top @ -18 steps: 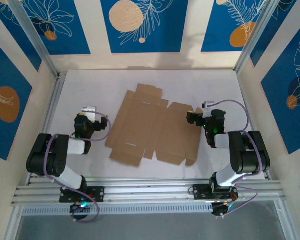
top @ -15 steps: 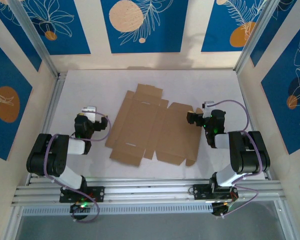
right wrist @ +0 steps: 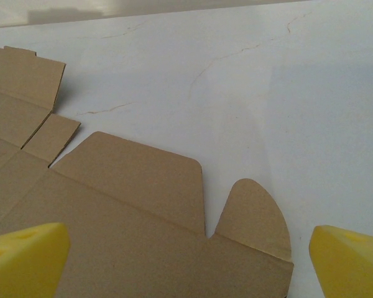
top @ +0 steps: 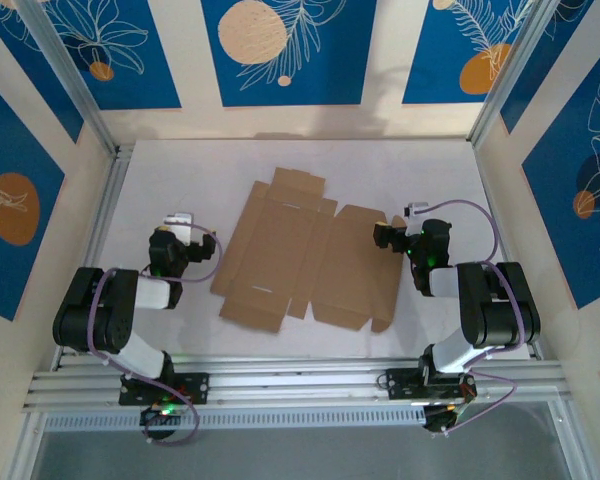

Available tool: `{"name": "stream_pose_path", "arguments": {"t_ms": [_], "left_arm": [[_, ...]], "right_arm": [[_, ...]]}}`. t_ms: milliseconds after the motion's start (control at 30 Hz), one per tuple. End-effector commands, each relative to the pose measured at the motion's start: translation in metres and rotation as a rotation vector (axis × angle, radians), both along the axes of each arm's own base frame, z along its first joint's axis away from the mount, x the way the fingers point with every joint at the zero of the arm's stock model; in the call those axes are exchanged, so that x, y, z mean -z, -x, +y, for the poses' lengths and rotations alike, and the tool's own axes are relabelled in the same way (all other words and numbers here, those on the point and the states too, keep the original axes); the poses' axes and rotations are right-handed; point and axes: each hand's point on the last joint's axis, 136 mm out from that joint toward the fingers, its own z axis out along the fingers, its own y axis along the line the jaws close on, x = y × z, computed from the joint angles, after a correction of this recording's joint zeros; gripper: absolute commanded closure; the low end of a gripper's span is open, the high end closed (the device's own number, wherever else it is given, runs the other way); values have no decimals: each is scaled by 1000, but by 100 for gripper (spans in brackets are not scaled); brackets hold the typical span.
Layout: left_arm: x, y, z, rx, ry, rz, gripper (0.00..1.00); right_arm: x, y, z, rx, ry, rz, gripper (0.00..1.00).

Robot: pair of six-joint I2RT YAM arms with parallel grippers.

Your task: Fold the paper box

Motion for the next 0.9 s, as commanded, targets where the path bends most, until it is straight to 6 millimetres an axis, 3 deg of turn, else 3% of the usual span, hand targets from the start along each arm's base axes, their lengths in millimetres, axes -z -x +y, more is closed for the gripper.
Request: {"name": "stream_pose_path", "arguments": {"t_ms": [0, 167, 267, 367, 467, 533, 600, 633, 700, 733, 767, 800, 867], "left_arm": [[-8, -6, -4, 29, -10, -26, 0], [-11, -5, -6, 45, -11, -34, 0], [-36, -1, 0, -14, -39, -28, 0], [-94, 2, 2, -123, -121, -47, 0], [-161, 16, -40, -9, -41, -179, 0], [-198, 39, -75, 98, -32, -182, 0], [-223, 62, -97, 143, -36, -138, 0], [-230, 72, -97, 111, 10, -91, 0], [-221, 91, -94, 87, 107, 65, 0], [-219, 97, -88, 58, 122, 102, 0], [-216, 100, -79, -3, 153, 120, 0], [-208, 103, -67, -100, 237, 136, 0], [-190, 107, -86, -15, 381, 217, 0]], "right_arm": [[-11, -2, -1, -14, -4, -36, 1], [-16, -2, 0, -27, -16, -48, 1], [-57, -1, 14, -72, 23, -5, 1], [-125, 7, 48, -132, 32, -142, 1], [-186, 30, 98, -235, 40, -258, 1], [-222, 52, 132, -269, 23, -279, 1], [-240, 74, 140, -220, -55, -139, 1], [-242, 84, 133, -170, -140, -8, 1], [-239, 92, 118, -97, -317, 166, 1], [-240, 94, 125, -197, -409, 196, 0], [-238, 94, 129, -273, -481, 219, 8], [-231, 90, 127, -260, -504, 272, 13], [-210, 87, 131, -250, -377, 379, 14]]}}
